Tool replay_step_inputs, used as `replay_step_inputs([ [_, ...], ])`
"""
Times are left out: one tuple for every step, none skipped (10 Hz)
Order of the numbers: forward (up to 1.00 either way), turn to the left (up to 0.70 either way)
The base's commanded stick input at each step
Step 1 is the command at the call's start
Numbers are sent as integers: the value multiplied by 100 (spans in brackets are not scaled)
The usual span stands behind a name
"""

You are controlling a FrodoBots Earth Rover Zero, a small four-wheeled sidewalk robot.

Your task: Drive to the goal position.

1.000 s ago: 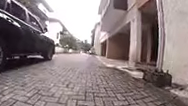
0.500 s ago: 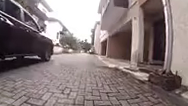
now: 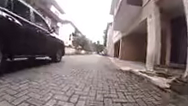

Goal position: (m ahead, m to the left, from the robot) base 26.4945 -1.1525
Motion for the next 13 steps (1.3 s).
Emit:
replay_step_inputs([
  [50,0],
  [50,0],
  [50,0],
  [50,0],
  [50,0],
  [50,0],
  [50,0],
  [50,0],
  [50,0],
  [50,0],
  [50,0],
  [50,0],
  [50,0],
])
